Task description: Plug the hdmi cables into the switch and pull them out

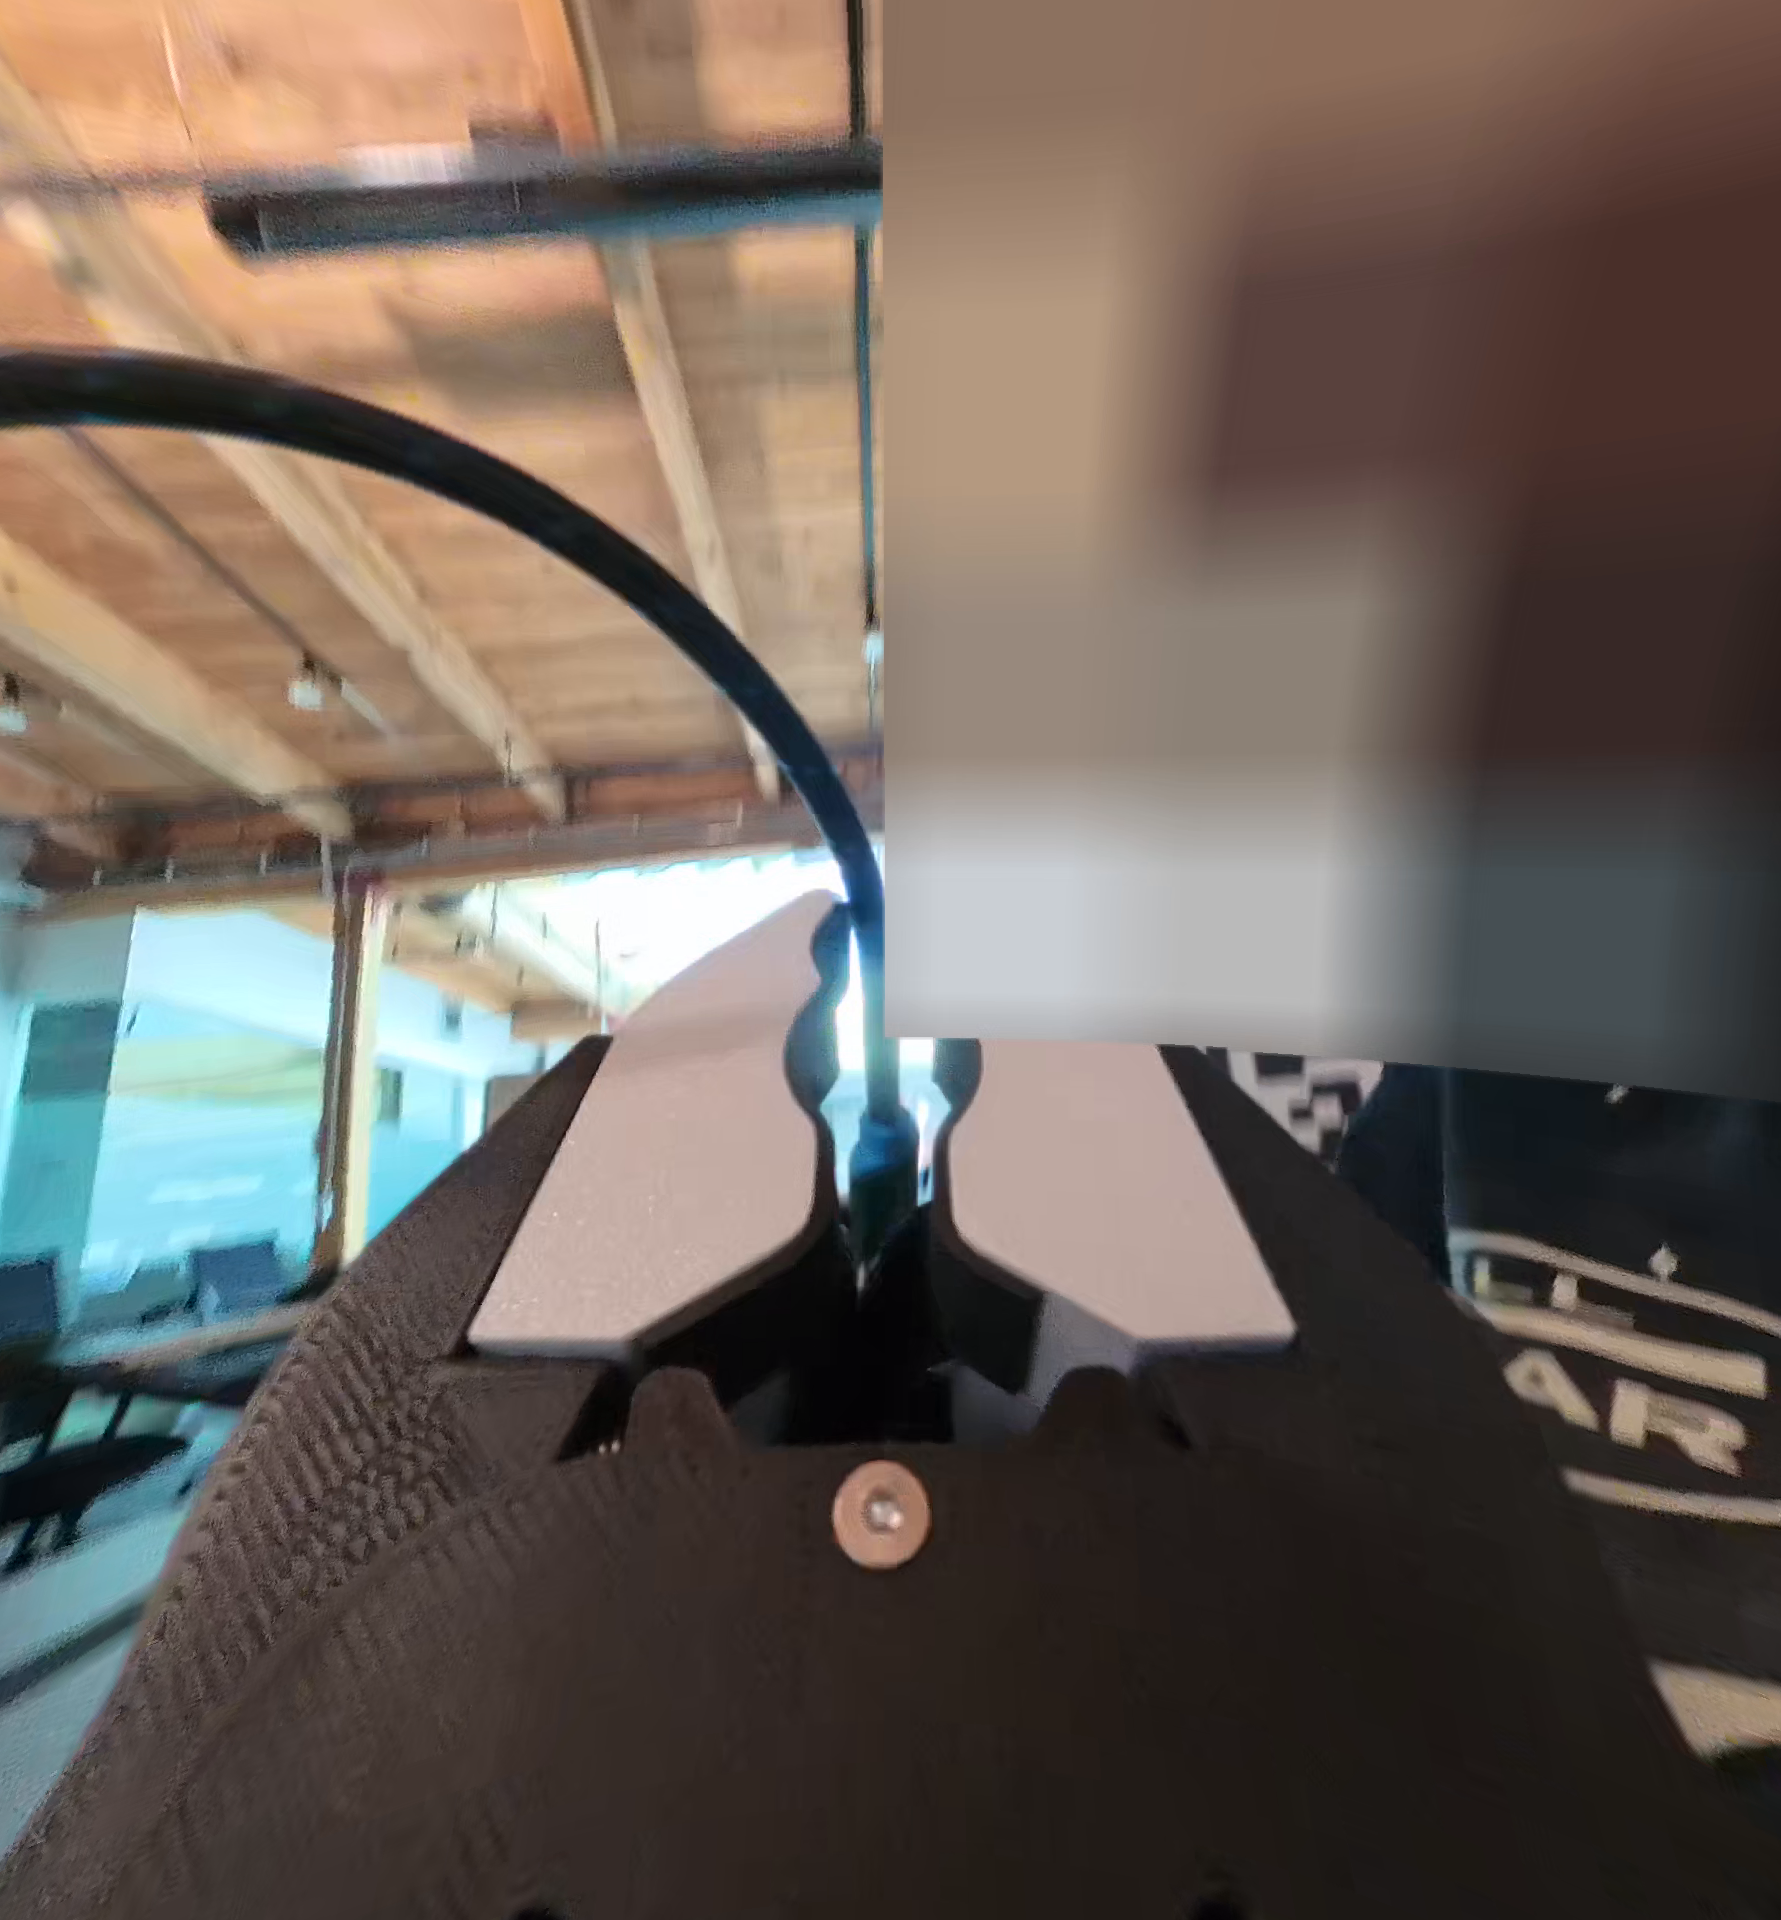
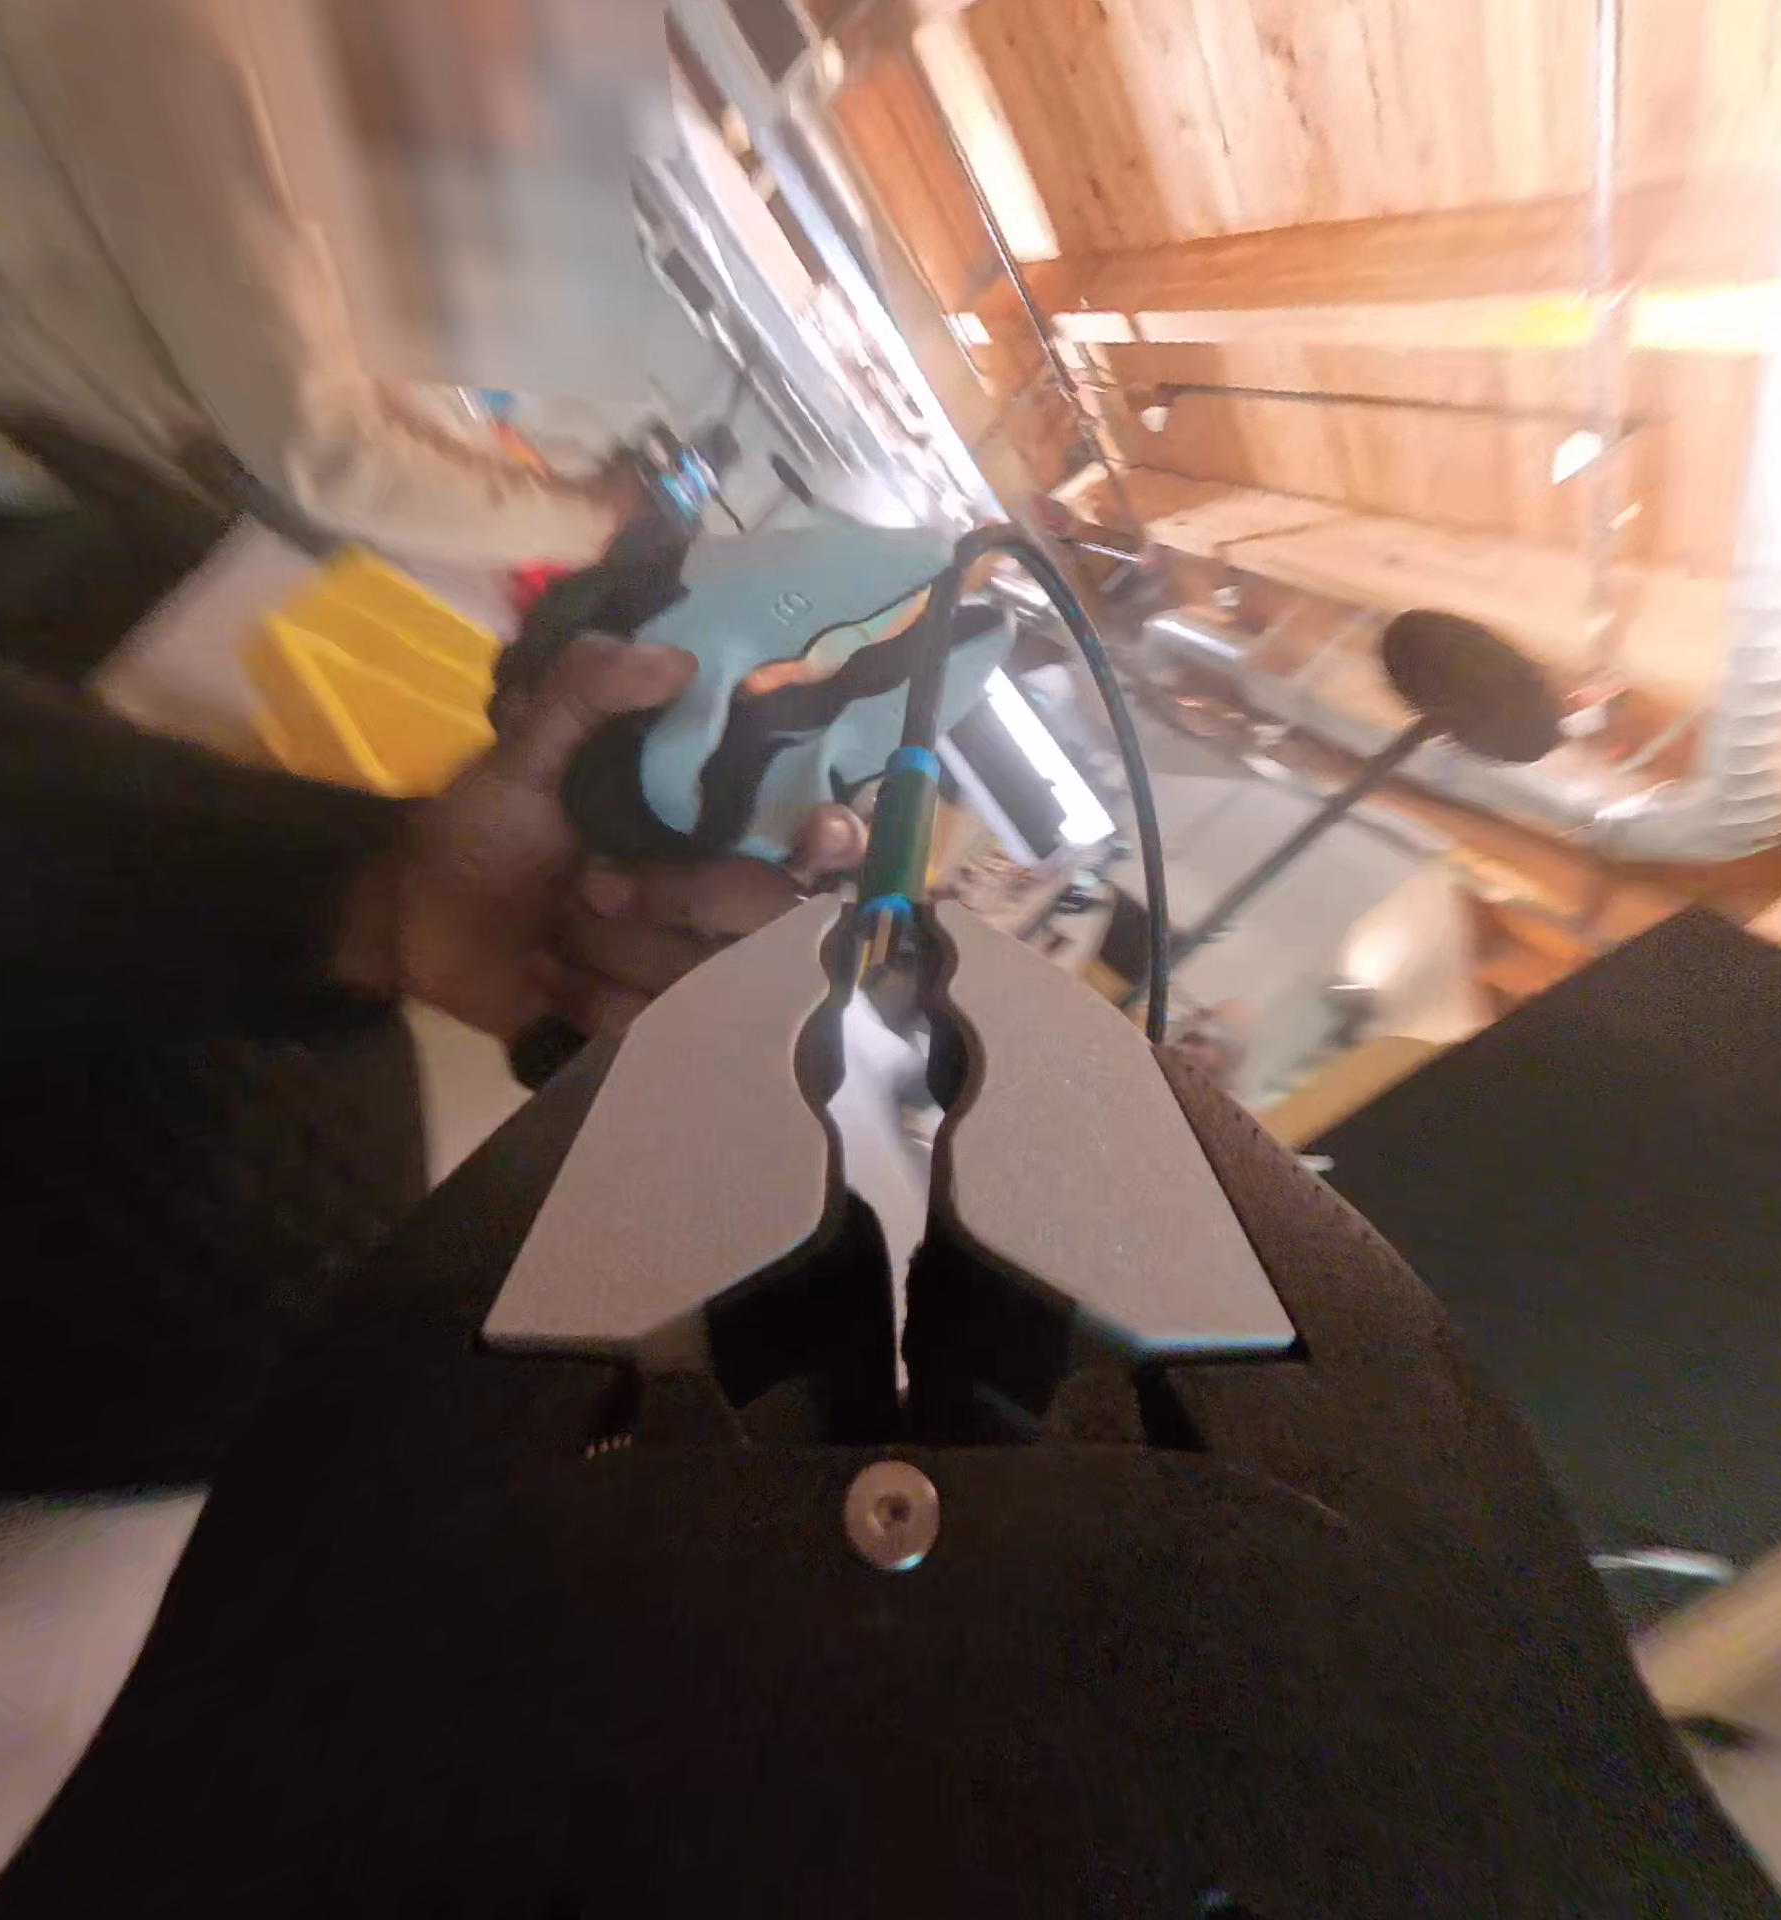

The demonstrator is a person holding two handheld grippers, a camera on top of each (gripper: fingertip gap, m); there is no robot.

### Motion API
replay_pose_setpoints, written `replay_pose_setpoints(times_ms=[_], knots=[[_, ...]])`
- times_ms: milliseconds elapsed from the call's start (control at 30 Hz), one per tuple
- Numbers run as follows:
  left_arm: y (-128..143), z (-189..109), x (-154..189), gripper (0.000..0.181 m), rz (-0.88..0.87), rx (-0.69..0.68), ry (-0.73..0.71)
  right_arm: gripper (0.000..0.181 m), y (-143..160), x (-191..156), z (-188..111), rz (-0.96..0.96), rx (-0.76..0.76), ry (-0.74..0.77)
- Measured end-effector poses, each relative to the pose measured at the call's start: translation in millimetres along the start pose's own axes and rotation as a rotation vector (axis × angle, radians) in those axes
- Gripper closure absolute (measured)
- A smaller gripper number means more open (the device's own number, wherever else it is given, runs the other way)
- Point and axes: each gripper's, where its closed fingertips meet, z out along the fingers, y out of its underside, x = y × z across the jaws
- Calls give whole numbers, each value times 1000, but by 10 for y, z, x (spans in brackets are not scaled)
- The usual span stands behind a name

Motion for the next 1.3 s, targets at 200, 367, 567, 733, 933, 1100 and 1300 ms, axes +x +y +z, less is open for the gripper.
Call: replay_pose_setpoints(times_ms=[200, 367, 567, 733, 933, 1100, 1300], knots=[[554, -170, -133, 145, 4, -513, -64, 170, 189, 43, -67, -676, -199, 106], [648, -284, -134, 145, -71, -606, -59, 170, 214, -23, -71, -763, -191, 71], [849, -393, 44, 149, -113, -746, 44, 170, 244, -203, -75, -765, -153, -36], [893, -433, -27, 159, -104, -765, 5, 171, 302, -205, -79, -759, -170, -50], [906, -433, -45, 159, -98, -773, -11, 171, 310, -185, -79, -777, -180, -35], [914, -446, -56, 160, -115, -777, -16, 171, 322, -171, -86, -765, -180, -37], [904, -440, -66, 161, -87, -763, -12, 170, 310, -139, -83, -683, -166, -16]])
